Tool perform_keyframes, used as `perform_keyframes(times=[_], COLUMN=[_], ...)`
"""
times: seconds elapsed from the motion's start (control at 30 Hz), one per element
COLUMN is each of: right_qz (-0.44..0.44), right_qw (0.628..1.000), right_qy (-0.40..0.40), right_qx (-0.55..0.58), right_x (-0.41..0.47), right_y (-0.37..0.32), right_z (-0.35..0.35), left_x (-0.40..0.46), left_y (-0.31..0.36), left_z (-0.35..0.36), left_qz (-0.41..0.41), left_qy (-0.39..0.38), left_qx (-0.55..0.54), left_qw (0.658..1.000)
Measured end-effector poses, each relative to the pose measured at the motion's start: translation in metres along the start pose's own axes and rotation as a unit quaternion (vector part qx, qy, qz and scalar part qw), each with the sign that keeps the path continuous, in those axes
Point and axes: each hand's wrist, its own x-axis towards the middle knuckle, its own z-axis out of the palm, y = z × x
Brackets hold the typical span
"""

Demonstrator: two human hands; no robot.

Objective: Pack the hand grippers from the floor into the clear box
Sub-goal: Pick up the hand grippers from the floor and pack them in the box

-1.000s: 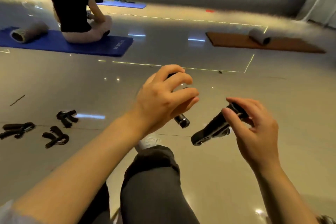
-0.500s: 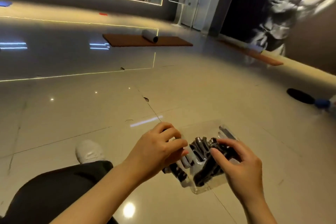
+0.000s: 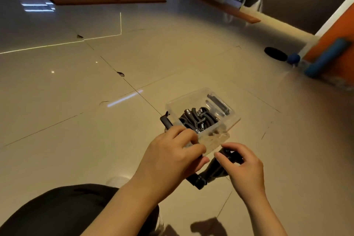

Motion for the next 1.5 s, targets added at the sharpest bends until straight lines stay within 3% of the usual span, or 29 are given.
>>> perform_keyframes(times=[0.23, 0.43, 0.73, 1.07, 1.5], right_qz=[0.017, -0.036, -0.055, -0.078, -0.124], right_qw=[1.000, 0.981, 0.954, 0.947, 0.971], right_qy=[-0.021, -0.103, -0.111, -0.175, -0.182], right_qx=[-0.016, -0.159, -0.273, -0.256, -0.093], right_x=[0.053, 0.115, 0.153, 0.200, 0.287], right_y=[-0.022, -0.022, 0.025, 0.075, 0.154], right_z=[0.024, 0.027, -0.014, -0.093, -0.188], left_x=[-0.002, 0.002, 0.117, 0.195, 0.252], left_y=[-0.057, -0.099, -0.009, 0.073, 0.136], left_z=[0.014, 0.018, 0.065, 0.127, 0.200], left_qz=[-0.036, -0.019, 0.000, -0.044, -0.160], left_qy=[-0.050, -0.091, -0.030, -0.018, -0.017], left_qx=[-0.021, 0.075, 0.022, 0.057, 0.132], left_qw=[0.998, 0.993, 0.999, 0.997, 0.978])
